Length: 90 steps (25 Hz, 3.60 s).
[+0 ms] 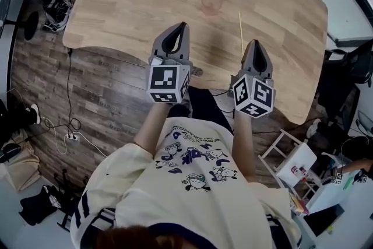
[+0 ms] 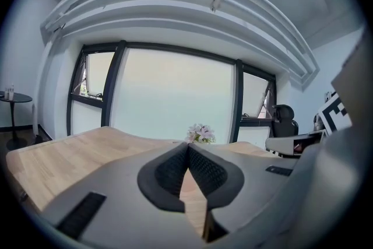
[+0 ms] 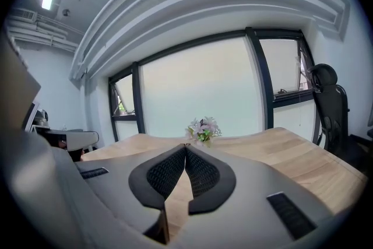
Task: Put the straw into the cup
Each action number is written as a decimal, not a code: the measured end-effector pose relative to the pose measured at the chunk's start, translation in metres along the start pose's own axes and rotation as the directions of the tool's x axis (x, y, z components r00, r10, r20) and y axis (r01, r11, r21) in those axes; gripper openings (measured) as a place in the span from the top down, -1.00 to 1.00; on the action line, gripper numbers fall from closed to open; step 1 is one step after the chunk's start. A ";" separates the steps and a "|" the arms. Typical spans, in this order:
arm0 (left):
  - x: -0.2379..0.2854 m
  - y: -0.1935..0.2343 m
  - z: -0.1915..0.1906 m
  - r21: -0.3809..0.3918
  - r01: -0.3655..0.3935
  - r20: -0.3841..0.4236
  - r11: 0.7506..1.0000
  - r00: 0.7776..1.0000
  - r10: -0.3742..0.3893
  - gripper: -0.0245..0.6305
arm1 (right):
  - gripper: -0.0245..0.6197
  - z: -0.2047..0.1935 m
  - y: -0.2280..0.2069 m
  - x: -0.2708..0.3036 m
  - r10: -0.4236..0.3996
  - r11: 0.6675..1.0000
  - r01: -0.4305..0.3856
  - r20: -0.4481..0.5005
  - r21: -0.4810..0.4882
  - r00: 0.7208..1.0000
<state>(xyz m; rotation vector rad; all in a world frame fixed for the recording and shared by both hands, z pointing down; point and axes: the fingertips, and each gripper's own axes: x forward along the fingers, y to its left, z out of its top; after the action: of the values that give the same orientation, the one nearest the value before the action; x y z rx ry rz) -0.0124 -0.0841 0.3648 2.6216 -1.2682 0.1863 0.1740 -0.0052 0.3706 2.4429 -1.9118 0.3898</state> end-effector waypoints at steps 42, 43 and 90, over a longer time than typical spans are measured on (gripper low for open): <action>0.117 0.033 -0.031 -0.031 -0.118 -0.170 0.993 0.979 0.111 0.83 | 0.70 -0.134 -0.058 0.137 0.142 0.989 -0.131 -0.618 0.063 0.773; 0.119 0.034 -0.032 -0.033 -0.113 -0.174 0.993 0.979 0.105 0.83 | 0.70 -0.138 -0.058 0.137 0.143 0.989 -0.135 -0.637 0.062 0.757; 0.151 0.076 -0.076 -0.124 -0.044 -0.291 0.991 0.957 0.006 0.83 | 0.85 -0.202 -0.063 0.150 0.046 0.981 -0.187 -0.889 -0.045 0.456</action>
<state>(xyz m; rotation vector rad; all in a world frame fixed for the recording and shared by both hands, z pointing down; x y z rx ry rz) 0.0205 -0.2247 0.4808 2.3633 -1.1706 0.4588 0.2300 -0.0987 0.6057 1.4326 -1.4844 1.2049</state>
